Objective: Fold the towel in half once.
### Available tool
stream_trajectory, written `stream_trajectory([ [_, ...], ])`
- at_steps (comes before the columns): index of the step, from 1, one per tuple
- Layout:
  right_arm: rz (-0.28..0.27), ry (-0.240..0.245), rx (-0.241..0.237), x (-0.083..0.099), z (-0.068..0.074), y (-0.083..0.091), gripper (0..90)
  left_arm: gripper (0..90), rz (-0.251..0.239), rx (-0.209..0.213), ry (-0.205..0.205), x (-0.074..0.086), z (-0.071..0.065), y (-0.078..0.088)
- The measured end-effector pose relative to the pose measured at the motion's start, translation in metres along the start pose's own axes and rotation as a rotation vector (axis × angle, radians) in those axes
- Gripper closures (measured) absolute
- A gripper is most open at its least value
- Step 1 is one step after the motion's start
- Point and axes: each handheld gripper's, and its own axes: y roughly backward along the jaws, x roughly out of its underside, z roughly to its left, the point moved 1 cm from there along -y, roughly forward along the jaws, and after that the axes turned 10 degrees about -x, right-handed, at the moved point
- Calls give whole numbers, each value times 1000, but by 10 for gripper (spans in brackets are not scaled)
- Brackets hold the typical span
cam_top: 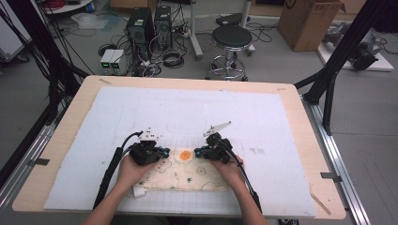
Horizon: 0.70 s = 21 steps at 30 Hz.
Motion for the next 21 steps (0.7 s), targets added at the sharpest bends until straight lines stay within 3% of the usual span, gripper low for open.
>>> stream_trajectory([
  [4,0,-11,22,5,-3,8,897,893,19,-24,-35,0,3,4],
  [8,-12,-28,29,11,-6,15,896,887,23,-37,-36,3,10,9],
  [10,-31,-47,38,19,-10,24,896,870,15,-38,-8,8,18,13],
  [17,-50,-68,56,32,-16,41,893,864,4,-53,25,16,29,22],
  [21,-48,-79,66,38,-19,50,891,865,-18,-40,54,25,36,27],
])
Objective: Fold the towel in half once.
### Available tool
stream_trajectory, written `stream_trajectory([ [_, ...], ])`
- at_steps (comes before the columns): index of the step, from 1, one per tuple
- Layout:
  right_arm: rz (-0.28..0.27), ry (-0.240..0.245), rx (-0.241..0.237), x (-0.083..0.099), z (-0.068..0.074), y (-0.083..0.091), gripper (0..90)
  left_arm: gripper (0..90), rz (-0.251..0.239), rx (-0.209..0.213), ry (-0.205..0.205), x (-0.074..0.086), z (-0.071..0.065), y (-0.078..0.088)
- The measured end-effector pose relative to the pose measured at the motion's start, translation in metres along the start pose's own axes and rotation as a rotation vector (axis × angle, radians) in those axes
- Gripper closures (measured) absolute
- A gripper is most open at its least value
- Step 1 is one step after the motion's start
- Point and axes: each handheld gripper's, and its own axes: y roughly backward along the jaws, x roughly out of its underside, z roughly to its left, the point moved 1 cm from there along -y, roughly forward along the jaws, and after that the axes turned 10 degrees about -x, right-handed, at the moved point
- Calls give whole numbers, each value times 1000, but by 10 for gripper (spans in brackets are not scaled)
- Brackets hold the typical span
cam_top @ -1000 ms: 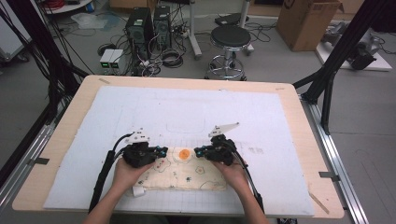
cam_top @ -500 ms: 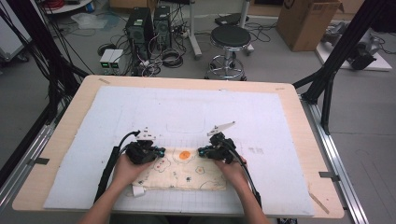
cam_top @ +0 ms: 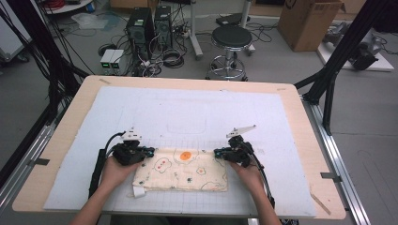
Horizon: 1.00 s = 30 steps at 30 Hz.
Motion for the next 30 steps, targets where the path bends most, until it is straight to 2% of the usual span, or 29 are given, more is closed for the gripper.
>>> stream_trajectory([
  [5,-17,-3,12,7,-3,9,883,862,-4,-9,10,3,4,5],
  [6,-23,-4,12,7,-3,12,831,820,-11,-5,13,2,4,7],
  [7,-40,-1,18,6,-1,14,824,796,-45,11,31,1,5,9],
  [9,-91,6,28,3,0,20,803,751,-105,-10,82,-2,13,15],
  [10,-91,6,28,3,0,20,803,732,-105,-10,82,-2,13,15],
  [11,-113,-4,53,2,-1,24,754,709,-106,-16,102,-3,16,16],
  [12,-113,-4,53,2,-1,24,754,709,-101,-24,113,-3,19,15],
  [13,-111,-32,49,3,-6,24,716,654,-92,-23,124,-2,21,14],
  [15,-111,-41,42,4,-8,23,705,635,-64,-16,137,-1,23,9],
  [18,-65,-71,23,6,-13,14,658,612,-7,-11,136,2,22,2],
  [19,-65,-71,23,6,-13,14,658,612,-9,-18,139,2,22,1],
  [20,-49,-66,22,6,-12,12,725,697,-7,-22,135,2,23,2],
  [21,-49,-66,22,6,-12,12,725,697,-5,-14,135,2,23,1],
  [24,-27,-37,18,5,-10,11,838,826,-3,-7,118,2,22,1],
  [27,-21,-25,42,3,-9,15,858,849,-15,-19,102,1,21,1],
  [30,-20,-30,55,2,-10,20,864,854,-48,-18,128,0,22,2],
])
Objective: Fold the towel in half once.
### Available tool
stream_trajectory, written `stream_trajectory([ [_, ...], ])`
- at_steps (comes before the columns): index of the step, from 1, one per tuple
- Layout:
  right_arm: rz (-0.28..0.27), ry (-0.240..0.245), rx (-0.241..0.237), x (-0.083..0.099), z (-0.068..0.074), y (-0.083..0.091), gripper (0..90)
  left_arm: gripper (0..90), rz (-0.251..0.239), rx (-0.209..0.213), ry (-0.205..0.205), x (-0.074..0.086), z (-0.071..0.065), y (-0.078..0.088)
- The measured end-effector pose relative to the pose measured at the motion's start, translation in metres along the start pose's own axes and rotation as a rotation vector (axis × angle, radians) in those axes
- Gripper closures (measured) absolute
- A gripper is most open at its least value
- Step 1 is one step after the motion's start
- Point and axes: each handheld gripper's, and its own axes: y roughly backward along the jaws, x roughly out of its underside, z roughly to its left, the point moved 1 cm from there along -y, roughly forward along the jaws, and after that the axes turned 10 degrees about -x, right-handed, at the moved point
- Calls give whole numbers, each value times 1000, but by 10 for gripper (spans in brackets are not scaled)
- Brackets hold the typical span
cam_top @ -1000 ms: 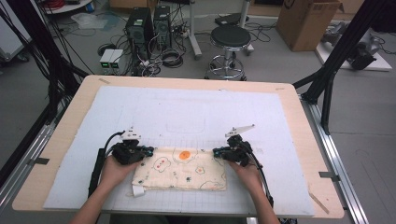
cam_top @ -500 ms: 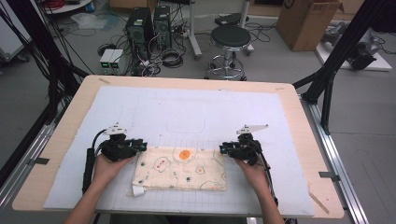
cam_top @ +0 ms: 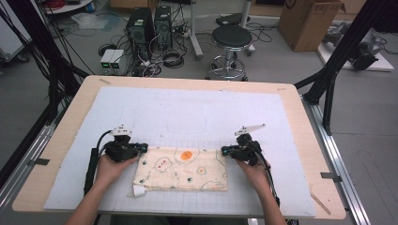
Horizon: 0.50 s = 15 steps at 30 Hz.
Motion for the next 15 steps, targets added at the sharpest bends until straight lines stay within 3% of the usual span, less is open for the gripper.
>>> stream_trajectory([
  [4,-3,8,25,-4,-1,4,866,855,-19,-4,7,-5,0,-2],
  [7,-21,2,34,-6,-7,8,867,857,-43,-1,40,-9,2,-5],
  [10,-23,-4,80,-10,-15,8,866,856,-41,-6,44,-17,0,-12],
  [15,-39,-40,58,-6,-21,5,838,844,-59,-10,65,-23,2,-18],
])
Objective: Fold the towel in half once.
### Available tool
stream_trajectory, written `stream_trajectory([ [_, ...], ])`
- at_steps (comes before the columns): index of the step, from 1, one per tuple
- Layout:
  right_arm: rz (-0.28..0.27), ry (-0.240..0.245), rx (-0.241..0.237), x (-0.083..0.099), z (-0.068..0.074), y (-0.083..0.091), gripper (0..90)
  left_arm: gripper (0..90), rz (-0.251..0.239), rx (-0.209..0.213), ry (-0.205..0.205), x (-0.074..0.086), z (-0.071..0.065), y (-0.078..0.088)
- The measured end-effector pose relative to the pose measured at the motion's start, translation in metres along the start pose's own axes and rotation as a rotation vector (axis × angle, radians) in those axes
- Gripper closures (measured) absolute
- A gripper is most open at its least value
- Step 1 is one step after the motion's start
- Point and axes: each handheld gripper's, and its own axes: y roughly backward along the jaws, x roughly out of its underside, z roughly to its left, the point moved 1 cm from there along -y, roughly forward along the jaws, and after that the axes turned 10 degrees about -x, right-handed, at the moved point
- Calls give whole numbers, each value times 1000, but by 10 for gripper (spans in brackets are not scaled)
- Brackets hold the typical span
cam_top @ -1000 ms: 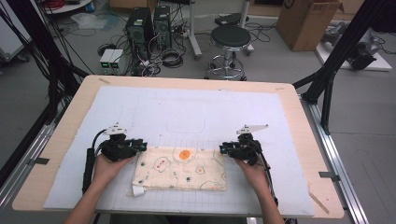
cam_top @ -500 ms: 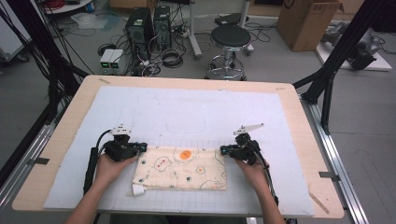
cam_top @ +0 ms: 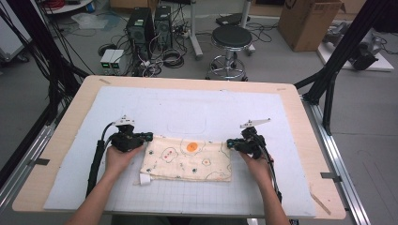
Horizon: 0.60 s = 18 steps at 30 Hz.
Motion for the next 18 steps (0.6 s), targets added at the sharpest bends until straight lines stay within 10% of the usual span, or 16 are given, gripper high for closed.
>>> stream_trajectory([
  [18,-78,89,-7,-6,23,10,445,507,-45,35,-61,-4,-4,16],
])
